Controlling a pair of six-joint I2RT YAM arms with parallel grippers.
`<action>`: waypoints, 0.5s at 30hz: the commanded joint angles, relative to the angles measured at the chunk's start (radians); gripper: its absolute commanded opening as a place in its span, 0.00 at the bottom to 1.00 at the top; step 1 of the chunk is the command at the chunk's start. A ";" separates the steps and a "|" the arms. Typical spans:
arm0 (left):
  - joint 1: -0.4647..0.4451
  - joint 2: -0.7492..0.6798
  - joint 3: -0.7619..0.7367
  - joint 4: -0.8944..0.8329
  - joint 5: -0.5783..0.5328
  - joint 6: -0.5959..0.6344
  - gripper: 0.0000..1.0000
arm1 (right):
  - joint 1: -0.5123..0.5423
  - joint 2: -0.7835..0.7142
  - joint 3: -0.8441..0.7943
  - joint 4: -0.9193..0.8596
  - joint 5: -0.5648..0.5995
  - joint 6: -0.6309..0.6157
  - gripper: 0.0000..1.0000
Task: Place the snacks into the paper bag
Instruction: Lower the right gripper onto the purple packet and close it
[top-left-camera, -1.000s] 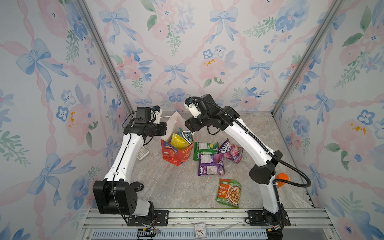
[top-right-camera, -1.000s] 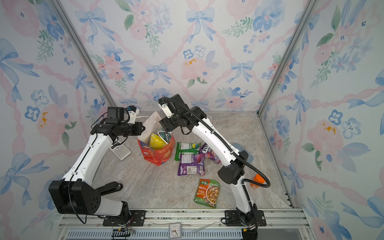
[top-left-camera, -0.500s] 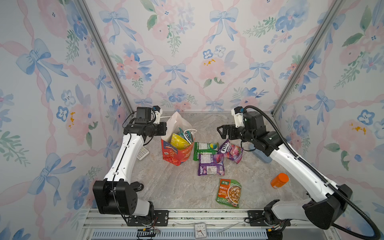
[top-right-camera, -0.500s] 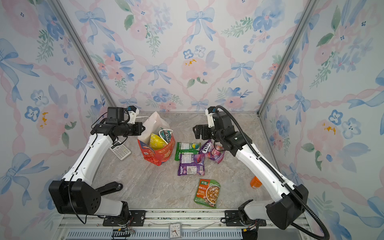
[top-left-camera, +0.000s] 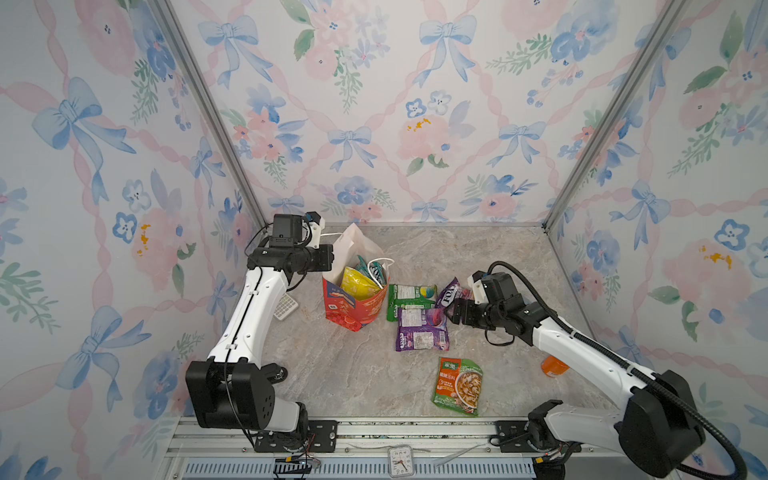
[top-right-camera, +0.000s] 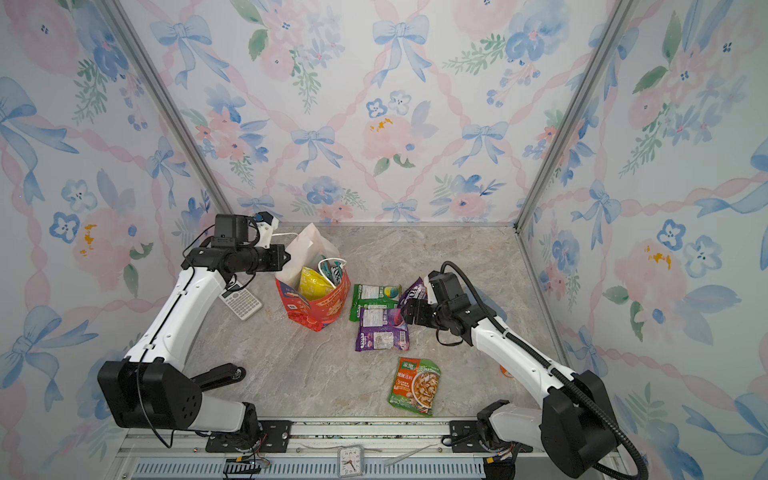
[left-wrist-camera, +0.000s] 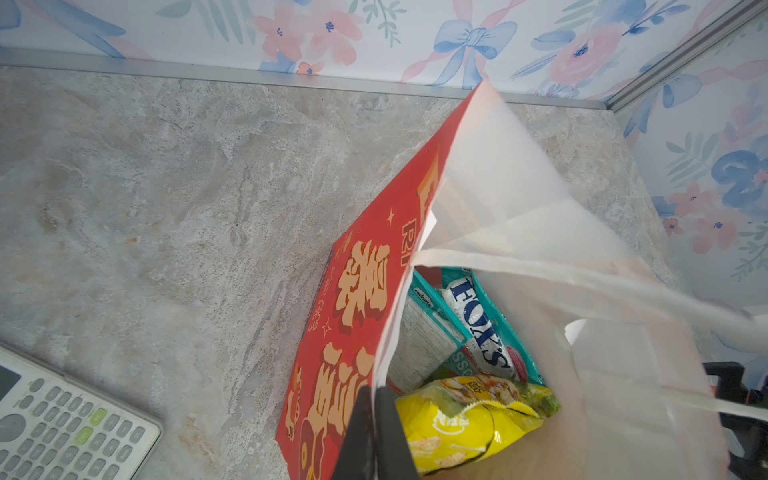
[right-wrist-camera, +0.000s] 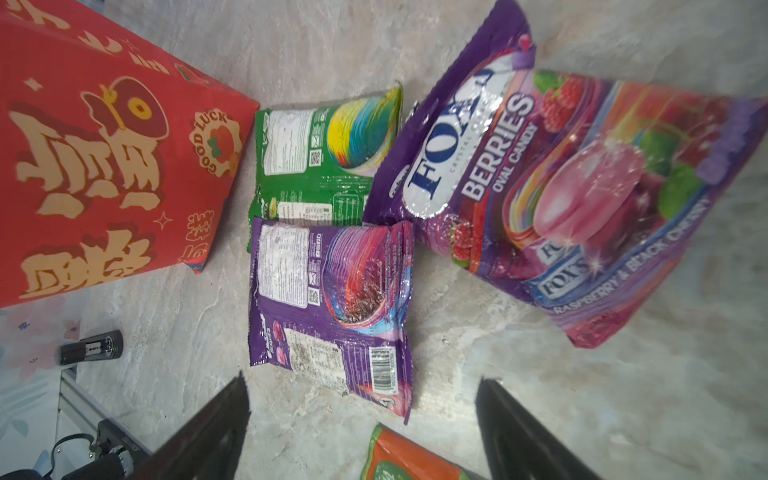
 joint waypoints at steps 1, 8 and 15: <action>0.004 -0.009 -0.023 -0.016 -0.001 -0.014 0.00 | -0.010 0.050 -0.041 0.103 -0.084 0.077 0.83; 0.004 -0.012 -0.027 -0.014 0.001 -0.016 0.00 | -0.010 0.139 -0.071 0.153 -0.108 0.081 0.75; 0.004 -0.005 -0.022 -0.014 0.010 -0.016 0.00 | -0.004 0.202 -0.071 0.193 -0.135 0.097 0.67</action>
